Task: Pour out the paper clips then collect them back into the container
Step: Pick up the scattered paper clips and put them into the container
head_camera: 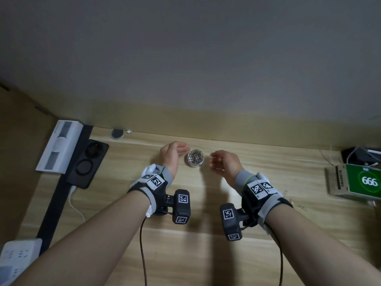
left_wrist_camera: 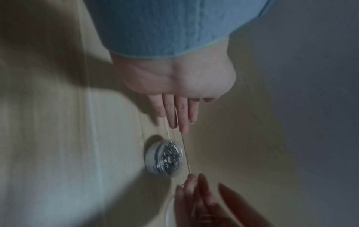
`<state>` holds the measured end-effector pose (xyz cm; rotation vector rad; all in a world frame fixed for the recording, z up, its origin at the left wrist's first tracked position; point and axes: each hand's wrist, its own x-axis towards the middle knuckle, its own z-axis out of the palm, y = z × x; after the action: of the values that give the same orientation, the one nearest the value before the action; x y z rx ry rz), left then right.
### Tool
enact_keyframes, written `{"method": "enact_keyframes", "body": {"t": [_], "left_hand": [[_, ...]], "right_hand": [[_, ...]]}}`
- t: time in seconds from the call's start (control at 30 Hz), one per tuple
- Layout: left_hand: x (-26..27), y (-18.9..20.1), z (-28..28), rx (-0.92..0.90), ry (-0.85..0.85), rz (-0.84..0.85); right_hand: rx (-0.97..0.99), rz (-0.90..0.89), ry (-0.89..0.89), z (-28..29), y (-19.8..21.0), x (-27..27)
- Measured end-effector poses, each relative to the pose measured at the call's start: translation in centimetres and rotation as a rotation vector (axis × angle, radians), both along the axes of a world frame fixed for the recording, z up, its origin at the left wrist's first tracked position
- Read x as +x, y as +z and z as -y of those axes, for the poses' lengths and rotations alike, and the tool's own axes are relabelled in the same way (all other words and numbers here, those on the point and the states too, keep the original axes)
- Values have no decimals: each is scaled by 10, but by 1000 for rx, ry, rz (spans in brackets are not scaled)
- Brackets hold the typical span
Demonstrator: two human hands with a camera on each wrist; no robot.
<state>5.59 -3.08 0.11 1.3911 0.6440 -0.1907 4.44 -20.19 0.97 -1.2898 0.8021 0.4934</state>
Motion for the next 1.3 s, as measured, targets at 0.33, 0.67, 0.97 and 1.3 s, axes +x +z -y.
{"method": "enact_keyframes", "body": {"t": [0.33, 0.67, 0.97, 1.3], "left_hand": [[-22, 5, -45, 75, -23, -72], [-42, 14, -49, 82, -102, -43], [-60, 1, -29, 222, -276, -71], [-74, -59, 27, 949, -705, 126]], "right_hand": [[-55, -14, 105, -33, 15, 22], [101, 82, 66, -37, 23, 5], [-121, 81, 18, 4, 19, -39], [-180, -24, -132, 101, -22, -128]]}}
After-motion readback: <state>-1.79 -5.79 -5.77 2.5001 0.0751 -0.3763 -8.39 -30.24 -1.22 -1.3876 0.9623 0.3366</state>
